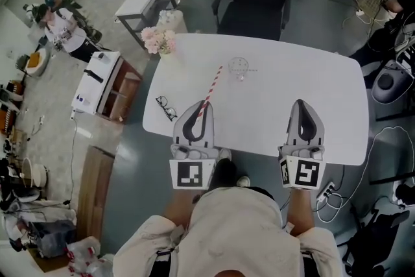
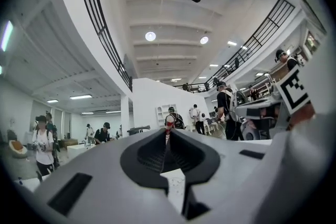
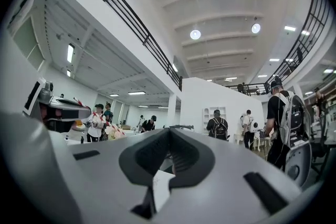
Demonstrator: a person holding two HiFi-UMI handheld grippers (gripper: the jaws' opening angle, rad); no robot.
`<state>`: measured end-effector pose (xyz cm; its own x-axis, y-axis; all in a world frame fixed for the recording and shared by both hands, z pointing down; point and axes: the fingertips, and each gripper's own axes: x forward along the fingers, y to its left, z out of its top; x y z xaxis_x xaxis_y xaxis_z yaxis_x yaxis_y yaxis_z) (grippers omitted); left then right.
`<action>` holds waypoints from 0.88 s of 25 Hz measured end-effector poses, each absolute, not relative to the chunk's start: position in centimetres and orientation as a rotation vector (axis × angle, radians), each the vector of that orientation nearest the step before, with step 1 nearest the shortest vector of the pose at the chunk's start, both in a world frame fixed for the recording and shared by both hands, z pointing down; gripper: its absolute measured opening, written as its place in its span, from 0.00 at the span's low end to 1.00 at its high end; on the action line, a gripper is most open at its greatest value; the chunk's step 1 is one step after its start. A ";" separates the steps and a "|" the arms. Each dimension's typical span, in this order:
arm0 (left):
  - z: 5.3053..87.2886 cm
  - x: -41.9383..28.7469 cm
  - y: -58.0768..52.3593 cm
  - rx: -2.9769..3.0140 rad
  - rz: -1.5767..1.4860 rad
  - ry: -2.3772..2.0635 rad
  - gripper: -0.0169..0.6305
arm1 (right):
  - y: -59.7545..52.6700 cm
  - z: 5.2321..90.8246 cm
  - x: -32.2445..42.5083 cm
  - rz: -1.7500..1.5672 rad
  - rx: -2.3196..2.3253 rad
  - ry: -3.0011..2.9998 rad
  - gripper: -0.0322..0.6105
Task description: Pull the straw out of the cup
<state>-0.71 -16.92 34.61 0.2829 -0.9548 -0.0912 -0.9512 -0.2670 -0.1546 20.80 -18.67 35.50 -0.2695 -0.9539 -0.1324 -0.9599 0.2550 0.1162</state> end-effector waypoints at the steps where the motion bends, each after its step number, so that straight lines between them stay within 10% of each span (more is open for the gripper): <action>1: 34.5 -0.8 -16.8 -2.355 -0.024 1.784 0.06 | -18.5 35.3 20.9 0.281 -1.877 2.457 0.05; 22: 33.9 -1.4 -16.0 -2.299 0.031 1.798 0.06 | -18.0 34.7 20.9 0.323 -1.854 2.471 0.05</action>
